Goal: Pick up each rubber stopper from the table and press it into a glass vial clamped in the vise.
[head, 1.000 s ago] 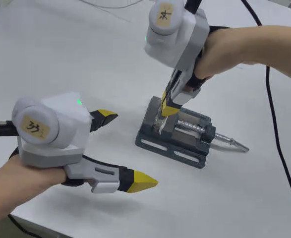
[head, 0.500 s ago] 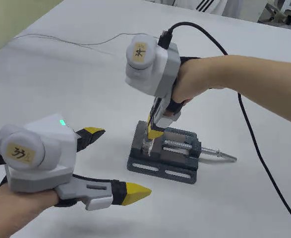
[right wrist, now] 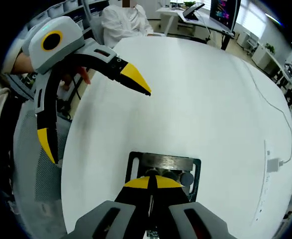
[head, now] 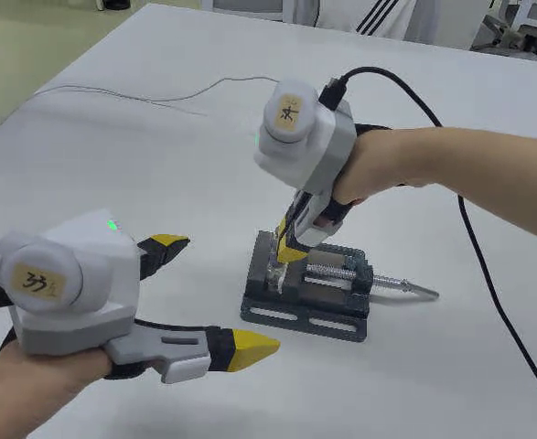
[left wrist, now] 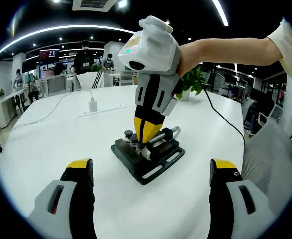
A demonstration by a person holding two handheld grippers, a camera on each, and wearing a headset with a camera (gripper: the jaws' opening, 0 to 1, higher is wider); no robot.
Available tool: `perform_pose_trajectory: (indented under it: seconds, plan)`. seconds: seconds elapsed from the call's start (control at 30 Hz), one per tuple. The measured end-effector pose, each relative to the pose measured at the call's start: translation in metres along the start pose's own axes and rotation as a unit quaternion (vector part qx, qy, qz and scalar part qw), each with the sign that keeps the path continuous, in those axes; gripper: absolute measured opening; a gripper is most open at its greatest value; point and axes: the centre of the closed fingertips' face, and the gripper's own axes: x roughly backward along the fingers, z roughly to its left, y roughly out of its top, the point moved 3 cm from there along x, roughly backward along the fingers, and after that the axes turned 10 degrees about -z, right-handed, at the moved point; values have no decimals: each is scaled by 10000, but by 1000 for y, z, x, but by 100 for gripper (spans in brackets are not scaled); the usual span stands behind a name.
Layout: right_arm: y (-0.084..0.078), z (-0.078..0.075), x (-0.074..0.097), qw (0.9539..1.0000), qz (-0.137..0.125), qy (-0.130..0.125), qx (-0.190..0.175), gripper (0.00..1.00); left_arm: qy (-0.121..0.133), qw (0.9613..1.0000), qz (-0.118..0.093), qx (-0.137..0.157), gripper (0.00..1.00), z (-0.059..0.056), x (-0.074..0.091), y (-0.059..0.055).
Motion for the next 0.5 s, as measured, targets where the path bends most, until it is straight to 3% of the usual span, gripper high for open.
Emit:
perform_pose_trajectory:
  seconds: [0.3,0.5]
  plan:
    - [-7,2,5,9964,-721,-230,-390,1,-30,10000,58,-25,97,-1,2,-2]
    - [-17,13,14,9878,-1317,-414,-718,18,-38,10000,63,-13,97,-1,4,-3]
